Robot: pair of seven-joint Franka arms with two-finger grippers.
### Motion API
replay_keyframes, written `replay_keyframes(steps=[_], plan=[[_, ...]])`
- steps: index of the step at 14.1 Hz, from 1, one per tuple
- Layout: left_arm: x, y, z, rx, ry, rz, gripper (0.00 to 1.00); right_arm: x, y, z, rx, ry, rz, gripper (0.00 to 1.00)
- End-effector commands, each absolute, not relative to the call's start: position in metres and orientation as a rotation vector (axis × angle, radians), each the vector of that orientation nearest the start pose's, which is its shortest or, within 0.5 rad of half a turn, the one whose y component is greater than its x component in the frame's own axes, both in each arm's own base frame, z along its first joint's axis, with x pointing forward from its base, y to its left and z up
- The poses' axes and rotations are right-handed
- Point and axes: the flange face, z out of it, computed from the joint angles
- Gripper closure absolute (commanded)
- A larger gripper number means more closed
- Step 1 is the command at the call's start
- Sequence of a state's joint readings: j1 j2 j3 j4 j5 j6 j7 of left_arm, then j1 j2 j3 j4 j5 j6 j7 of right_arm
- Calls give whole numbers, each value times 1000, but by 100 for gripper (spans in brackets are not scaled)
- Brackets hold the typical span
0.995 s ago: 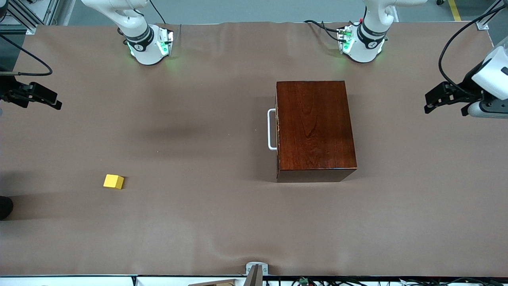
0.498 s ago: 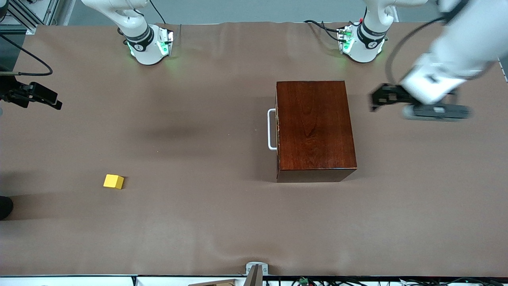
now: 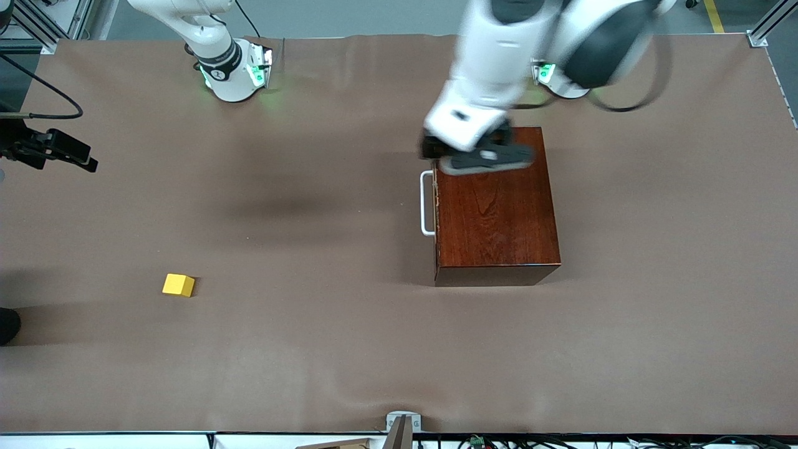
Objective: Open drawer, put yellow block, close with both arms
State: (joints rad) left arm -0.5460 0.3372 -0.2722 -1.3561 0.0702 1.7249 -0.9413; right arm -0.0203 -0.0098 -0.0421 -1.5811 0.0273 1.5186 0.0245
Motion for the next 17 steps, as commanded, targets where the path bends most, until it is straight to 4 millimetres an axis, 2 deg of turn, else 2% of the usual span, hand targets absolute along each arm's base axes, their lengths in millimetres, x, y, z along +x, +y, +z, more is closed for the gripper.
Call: replay_keyframes(steps=[1,3,4,5,9,12,13,15,16,17], plan=[[460,-511,505,-3125,-194,-85,0,543,-32,625,-3112,120,78,0],[443,-541,469,-3074,-118,-137,0,543,-32,625,-3112,120,78,0],[444,-546,449,-3059,-97,-113,0,543,-32,625,-3112,120,78,0],[449,-546,432,-3044,-86,-87,0,543,-32,625,-3112,120,78,0],[464,-549,386,-3052,-87,-57,0,544,-32,624,-3112,120,80,0],[474,-553,364,-3089,-95,-72,0,544,-31,624,-3112,118,80,0],[475,-555,352,-3092,-57,-67,0,545,-31,623,-3112,118,80,0],[477,-554,345,-3091,49,-65,0,545,-29,623,-3113,113,78,0],[482,-551,347,-3092,65,-72,0,549,-30,617,-3112,119,87,0],[484,-547,345,-3086,77,-66,0,557,-31,602,-3115,124,126,0]])
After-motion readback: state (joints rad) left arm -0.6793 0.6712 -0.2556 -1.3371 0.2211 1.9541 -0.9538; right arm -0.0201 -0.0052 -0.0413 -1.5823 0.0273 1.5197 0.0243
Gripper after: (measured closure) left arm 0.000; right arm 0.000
